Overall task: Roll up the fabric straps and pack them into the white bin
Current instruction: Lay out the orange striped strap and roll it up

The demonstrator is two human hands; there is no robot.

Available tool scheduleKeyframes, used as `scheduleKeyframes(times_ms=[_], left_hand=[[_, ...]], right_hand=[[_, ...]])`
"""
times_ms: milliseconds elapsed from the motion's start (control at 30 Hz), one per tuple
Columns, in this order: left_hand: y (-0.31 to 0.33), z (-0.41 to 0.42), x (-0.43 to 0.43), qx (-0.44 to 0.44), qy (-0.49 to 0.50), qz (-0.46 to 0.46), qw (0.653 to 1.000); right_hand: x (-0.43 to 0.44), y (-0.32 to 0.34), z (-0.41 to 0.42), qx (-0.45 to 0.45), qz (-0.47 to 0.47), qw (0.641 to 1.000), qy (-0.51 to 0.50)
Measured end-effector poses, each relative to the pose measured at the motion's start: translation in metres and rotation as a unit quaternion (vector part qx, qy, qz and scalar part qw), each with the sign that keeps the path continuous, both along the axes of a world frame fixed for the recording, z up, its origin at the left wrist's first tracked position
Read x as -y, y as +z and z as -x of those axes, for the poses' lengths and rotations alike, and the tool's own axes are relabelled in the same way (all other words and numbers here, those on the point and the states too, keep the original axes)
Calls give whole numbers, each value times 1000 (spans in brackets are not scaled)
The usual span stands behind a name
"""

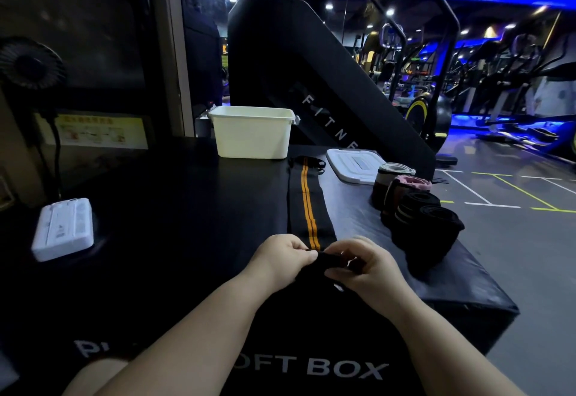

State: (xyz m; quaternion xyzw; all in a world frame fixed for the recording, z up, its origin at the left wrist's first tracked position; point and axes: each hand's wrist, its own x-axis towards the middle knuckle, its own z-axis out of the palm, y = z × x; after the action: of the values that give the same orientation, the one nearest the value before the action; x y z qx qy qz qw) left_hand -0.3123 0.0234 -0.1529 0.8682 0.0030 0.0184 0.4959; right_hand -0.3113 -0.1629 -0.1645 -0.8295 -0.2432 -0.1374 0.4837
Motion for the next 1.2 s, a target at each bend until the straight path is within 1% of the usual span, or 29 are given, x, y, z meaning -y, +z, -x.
scheduleKeyframes(times_ms=[133,200,267,300,367,433,567,700,800,900,1000,1100,1200], left_hand=[[3,2,-3,2,-25,-8,1000],[3,4,-5,25,-49,-61,997],[0,7,-6,70,-50,-114,990],[-1,9,-7,96,-46,-112,988],[-4,12,-9,134,-49,-65,988],[-3,14,-12,148,-74,-64,984],[-3,14,-13,137,-77,-105,982],[-3,10,-11,126,-56,-91,986],[-1,6,-8,113,-48,-70,990],[2,2,-7,79,-41,-61,994],[7,-3,-6,58,-36,-94,993],[9,-6,-4,46,-25,-124,991],[11,-11,-2,52,-10,-186,981]], right_hand=[[-3,1,0,-22,-23,999,-14],[-3,2,-1,-40,-25,999,-19],[-4,5,-1,-52,-15,998,-27],[-4,7,-2,-58,-11,998,-29],[-5,9,-3,-70,-5,997,-24],[-6,10,-3,-78,-2,997,-21],[-7,10,-7,-93,6,995,-37],[-11,7,-7,-91,-13,995,-47],[-9,4,-5,-75,-24,996,-36],[-4,2,-5,-50,14,998,-19],[-3,2,-6,-28,40,999,-20],[-5,2,-9,-14,54,997,-47],[-6,1,-13,-22,60,996,-64]])
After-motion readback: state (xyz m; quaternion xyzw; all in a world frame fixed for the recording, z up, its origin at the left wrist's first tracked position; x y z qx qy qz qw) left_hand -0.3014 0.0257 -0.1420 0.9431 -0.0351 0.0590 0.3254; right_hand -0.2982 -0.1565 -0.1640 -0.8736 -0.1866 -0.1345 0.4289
